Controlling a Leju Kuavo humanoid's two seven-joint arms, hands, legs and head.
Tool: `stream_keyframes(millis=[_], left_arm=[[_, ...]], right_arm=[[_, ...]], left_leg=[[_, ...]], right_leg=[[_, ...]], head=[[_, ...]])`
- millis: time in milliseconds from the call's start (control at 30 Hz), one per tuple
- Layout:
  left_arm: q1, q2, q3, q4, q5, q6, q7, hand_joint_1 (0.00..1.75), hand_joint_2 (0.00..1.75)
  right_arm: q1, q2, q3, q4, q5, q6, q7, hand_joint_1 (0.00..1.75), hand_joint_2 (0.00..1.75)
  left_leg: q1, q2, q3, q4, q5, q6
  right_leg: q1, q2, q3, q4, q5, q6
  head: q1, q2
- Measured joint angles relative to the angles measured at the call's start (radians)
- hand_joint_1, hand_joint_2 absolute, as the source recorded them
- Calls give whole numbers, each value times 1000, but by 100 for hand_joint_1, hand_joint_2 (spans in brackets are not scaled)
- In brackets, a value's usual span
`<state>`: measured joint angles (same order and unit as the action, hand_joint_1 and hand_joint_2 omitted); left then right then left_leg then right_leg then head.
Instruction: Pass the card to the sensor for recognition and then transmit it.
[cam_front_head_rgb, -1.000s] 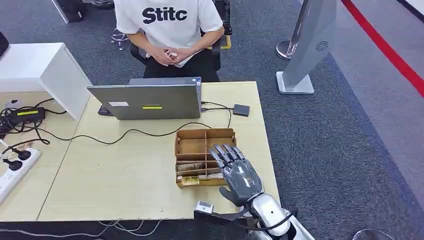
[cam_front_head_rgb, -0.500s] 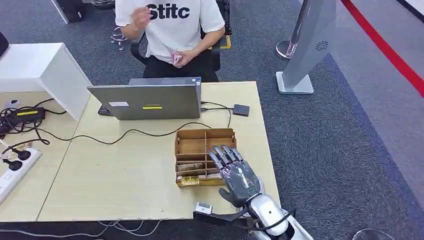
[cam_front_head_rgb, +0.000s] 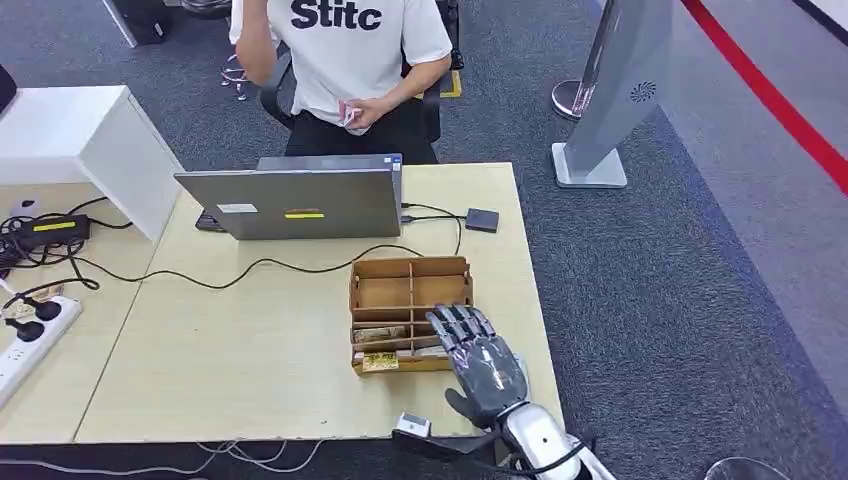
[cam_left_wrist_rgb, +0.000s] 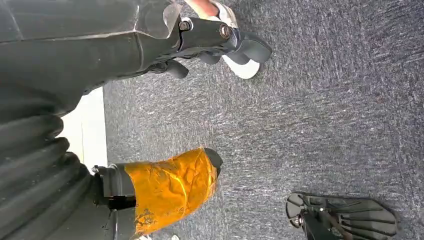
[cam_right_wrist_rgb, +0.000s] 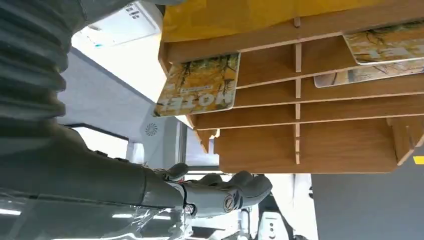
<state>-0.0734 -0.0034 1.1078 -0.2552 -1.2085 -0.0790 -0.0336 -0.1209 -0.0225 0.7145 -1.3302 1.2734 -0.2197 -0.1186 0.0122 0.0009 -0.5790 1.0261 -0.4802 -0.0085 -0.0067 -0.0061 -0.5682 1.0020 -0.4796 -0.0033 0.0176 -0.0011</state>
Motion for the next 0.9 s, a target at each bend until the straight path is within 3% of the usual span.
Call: stream_keyframes(millis=[267,300,333,900], left_arm=[[0,0,0,0,-2,0,0,0,175],[0,0,1,0,-2,0,0,0,175],[0,0,1,0,-3,0,0,0,175],[0,0,16,0,-12,0,0,0,175]], right_arm=[[17,0,-21,0,6,-8,1,0,175],[20,0,-26,0,9,-11,1,10,175],[22,0,-29,0,16,-13,1,173,175],[-3,15,-50,-1,40,-23,6,175,175]], left_leg=[[0,0,0,0,0,0],[0,0,0,0,0,0],[0,0,0,0,0,0],[0,0,0,0,0,0]], right_leg=[[0,0,0,0,0,0],[0,0,0,0,0,0],[0,0,0,0,0,0],[0,0,0,0,0,0]], head=[[0,0],[0,0],[0,0],[0,0]])
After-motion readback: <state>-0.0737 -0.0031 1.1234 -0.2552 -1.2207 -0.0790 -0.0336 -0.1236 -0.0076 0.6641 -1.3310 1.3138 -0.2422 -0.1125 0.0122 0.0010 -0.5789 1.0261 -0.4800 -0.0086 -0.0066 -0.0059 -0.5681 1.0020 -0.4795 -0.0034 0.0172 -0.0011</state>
